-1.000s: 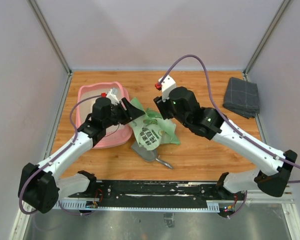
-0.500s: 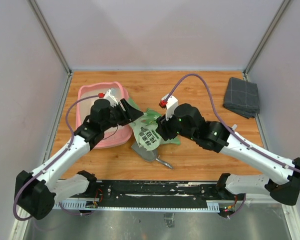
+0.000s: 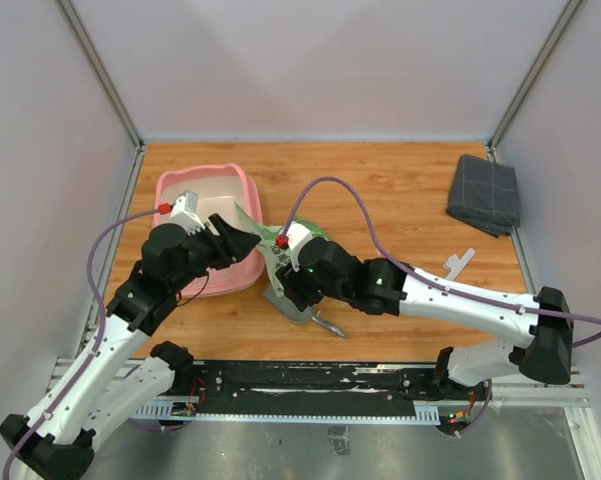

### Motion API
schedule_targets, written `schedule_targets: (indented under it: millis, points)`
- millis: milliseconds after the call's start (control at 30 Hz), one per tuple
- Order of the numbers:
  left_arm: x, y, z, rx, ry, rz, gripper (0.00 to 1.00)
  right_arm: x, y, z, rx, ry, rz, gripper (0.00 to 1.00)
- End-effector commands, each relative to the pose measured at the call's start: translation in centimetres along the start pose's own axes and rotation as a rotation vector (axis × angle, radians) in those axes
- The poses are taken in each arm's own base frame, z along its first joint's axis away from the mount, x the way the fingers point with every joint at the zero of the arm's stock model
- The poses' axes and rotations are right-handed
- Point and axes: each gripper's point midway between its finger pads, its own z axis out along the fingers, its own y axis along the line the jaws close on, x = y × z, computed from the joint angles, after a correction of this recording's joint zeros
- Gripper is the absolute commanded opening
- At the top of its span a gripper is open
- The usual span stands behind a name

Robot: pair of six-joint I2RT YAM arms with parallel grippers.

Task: Fill the litter box with clean litter
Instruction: Open the cat litter bag at the center of the board.

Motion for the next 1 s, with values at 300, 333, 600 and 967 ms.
schedule_targets:
  millis: [300, 333, 600, 967]
  points:
    - [6.6, 2.7, -1.9, 0.026, 0.182, -0.072, 0.58, -0.5, 0.4, 2.3, 0.058, 0.003, -0.051, 0.63]
    - [6.8, 2.9, -1.8, 0.021, 0.185, -0.075, 0.58, -0.7, 0.3, 2.4, 0.065, -0.001, -0.053, 0.63]
    - [7.1, 3.5, -1.7, 0.007, 0.182, -0.076, 0.58, -1.9, 0.4, 3.3, 0.091, -0.02, -0.055, 0.64]
    - [7.2, 3.5, -1.6, 0.012, 0.182, -0.08, 0.58, -1.2, -0.4, 4.1, 0.153, -0.001, -0.064, 0.58]
